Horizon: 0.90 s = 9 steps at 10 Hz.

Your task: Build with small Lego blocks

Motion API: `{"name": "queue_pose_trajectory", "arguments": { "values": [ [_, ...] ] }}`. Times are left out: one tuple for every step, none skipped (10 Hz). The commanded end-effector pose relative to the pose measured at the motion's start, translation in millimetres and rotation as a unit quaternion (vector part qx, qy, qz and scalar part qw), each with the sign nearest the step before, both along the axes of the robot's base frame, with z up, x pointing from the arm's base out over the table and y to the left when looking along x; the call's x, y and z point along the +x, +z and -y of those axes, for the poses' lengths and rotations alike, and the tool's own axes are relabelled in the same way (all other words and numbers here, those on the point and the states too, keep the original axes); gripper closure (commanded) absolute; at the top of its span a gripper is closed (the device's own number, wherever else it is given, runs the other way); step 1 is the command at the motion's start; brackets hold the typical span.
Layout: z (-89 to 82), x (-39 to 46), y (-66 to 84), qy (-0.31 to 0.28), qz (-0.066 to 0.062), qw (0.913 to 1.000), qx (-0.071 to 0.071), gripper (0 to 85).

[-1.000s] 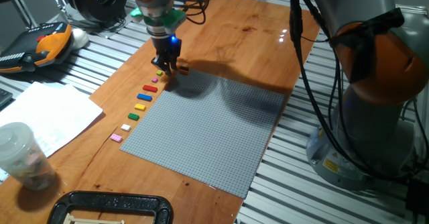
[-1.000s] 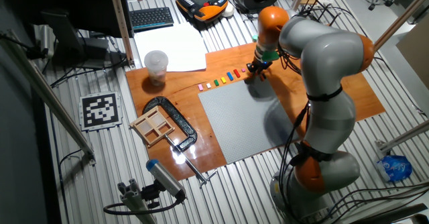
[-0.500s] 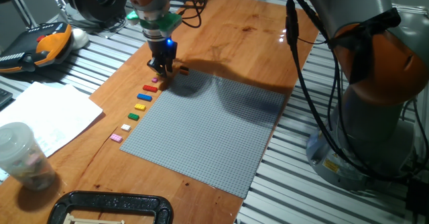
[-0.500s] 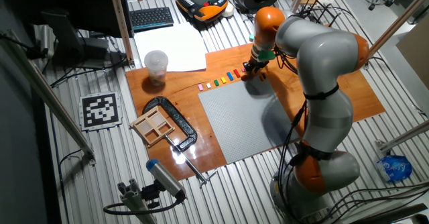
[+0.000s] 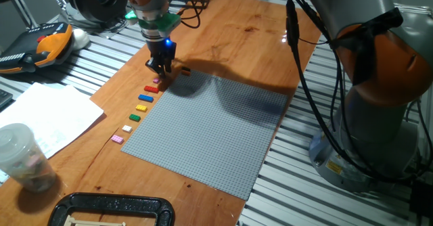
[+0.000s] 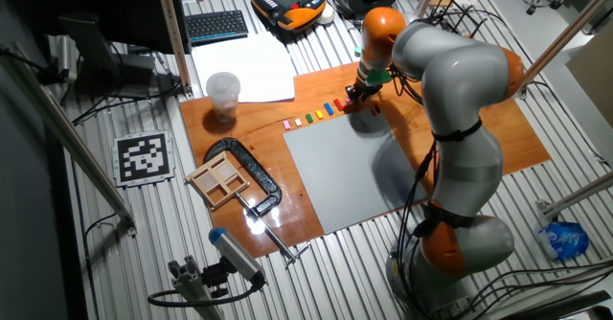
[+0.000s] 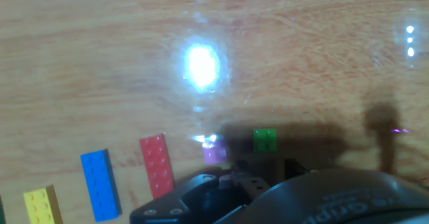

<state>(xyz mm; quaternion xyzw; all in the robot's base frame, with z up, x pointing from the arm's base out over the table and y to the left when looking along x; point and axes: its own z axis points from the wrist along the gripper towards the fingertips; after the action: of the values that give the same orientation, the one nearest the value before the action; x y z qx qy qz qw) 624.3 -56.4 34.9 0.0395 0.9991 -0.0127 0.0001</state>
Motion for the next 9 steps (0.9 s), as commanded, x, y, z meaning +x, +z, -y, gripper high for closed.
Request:
{"name": "queue_pose_trajectory", "arguments": {
  "values": [
    [0.7,1.3,-0.6,0.000,0.001,1.0000,0.000,51.0],
    [1.6,3.9,-3.3,0.000,0.004,1.0000,0.000,51.0],
    [1.3,4.3,-4.1,-0.001,0.004,1.0000,0.001,51.0],
    [-0.1,4.6,-4.3,-0.002,0.004,1.0000,0.002,51.0],
    [-0.7,5.2,-5.0,-0.002,0.004,1.0000,0.002,51.0],
    [-0.4,6.7,-7.2,-0.002,0.004,1.0000,0.003,51.0],
    [0.0,7.8,-8.6,0.000,0.005,1.0000,0.003,51.0],
    [0.3,8.1,-8.8,0.000,0.005,1.0000,0.003,51.0],
    [0.3,8.4,-8.4,0.000,0.005,1.0000,0.003,51.0]
  ]
}}
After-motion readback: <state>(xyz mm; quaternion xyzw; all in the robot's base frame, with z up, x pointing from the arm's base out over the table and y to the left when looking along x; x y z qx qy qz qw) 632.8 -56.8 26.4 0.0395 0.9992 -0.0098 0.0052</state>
